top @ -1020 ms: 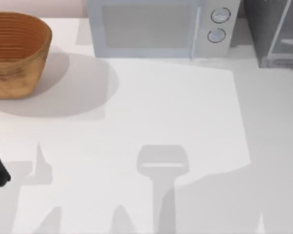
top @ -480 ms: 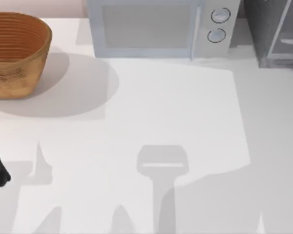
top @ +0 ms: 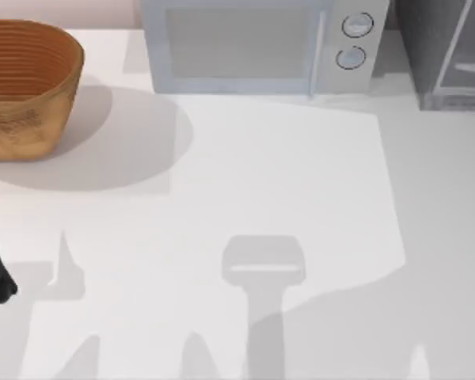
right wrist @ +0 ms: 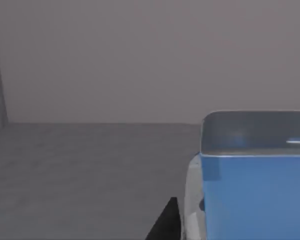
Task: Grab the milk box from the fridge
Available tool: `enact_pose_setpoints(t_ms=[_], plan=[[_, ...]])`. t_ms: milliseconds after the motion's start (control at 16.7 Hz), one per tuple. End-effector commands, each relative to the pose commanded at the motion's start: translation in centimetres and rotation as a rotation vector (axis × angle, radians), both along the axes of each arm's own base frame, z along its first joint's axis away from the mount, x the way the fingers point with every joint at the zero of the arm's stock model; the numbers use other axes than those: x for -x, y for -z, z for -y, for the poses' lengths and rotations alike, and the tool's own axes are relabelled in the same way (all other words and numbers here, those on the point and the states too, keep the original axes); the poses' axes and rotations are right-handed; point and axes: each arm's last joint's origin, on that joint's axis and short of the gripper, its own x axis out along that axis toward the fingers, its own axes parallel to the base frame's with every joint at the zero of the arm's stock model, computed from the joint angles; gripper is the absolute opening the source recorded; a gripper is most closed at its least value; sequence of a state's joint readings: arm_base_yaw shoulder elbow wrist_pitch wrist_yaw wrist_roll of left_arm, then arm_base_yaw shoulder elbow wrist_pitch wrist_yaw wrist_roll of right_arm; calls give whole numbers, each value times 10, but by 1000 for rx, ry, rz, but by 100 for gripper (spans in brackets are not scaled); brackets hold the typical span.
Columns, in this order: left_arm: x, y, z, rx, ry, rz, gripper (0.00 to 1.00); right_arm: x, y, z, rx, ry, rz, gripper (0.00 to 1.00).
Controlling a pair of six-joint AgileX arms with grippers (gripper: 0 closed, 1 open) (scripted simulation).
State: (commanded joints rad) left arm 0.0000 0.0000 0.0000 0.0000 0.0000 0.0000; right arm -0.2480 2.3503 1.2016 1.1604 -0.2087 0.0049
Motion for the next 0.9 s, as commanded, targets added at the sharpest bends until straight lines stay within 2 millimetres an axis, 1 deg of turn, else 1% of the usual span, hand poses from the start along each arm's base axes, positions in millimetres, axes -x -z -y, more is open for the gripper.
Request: enact_pose_setpoints(t_ms=[360,600,720,840,900], plan=[[0,0,0,0,0,0,100,1,-32,0,-4,0,-9,0],[0,0,0,0,0,0,100,1,-31,0,-5,0,-10,0],[0,0,0,0,0,0,100,4,-35,1,-1,0,4,0],[0,0,0,0,0,0,100,16,-40,2,3,0,21,0],[0,0,0,0,0,0,100,25,-38,2,1,0,12,0]])
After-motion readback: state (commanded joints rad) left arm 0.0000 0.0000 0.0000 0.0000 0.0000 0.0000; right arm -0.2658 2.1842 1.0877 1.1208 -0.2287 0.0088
